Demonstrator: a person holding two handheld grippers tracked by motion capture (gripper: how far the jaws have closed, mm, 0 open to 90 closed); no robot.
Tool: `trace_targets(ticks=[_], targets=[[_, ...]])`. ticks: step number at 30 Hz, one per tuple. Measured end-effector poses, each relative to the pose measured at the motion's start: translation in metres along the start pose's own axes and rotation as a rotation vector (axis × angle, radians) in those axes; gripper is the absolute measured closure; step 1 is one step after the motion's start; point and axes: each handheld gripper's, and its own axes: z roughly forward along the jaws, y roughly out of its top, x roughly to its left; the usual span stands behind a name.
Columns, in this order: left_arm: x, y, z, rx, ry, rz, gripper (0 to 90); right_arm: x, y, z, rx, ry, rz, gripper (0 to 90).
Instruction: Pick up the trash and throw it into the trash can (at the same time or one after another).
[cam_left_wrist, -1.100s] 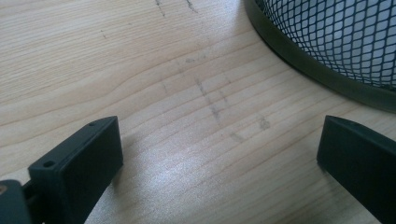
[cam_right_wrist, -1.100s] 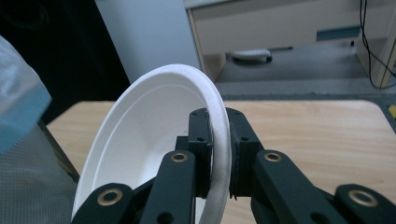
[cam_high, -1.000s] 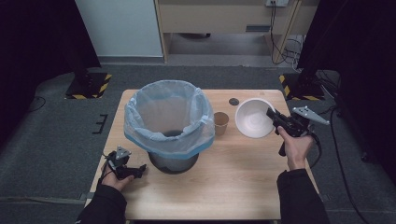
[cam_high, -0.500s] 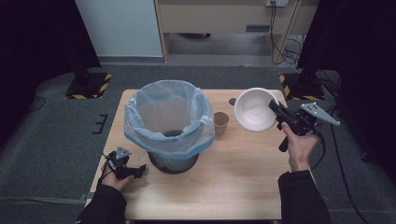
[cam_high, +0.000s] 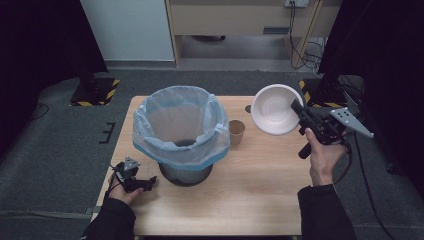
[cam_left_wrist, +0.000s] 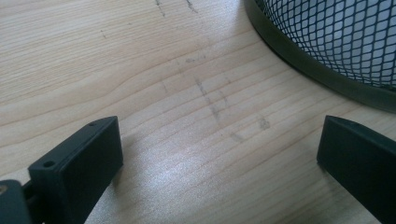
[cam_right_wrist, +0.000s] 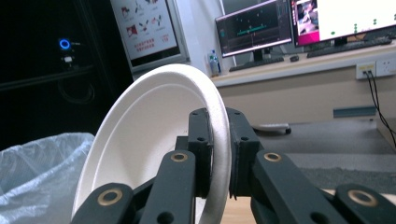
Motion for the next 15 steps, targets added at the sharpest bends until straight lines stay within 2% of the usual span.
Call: trace_targets(ticks=[9, 15], targets=[[0.0, 0.0, 0.0, 0.0, -0.001, 0.001, 0.0, 0.011, 0.016, -0.004, -0.064, 0.03, -0.002, 82.5], [0.0, 0.0, 0.0, 0.0, -0.001, 0.001, 0.0, 0.019, 0.025, -0.003, -0.108, 0.051, 0.014, 82.5]])
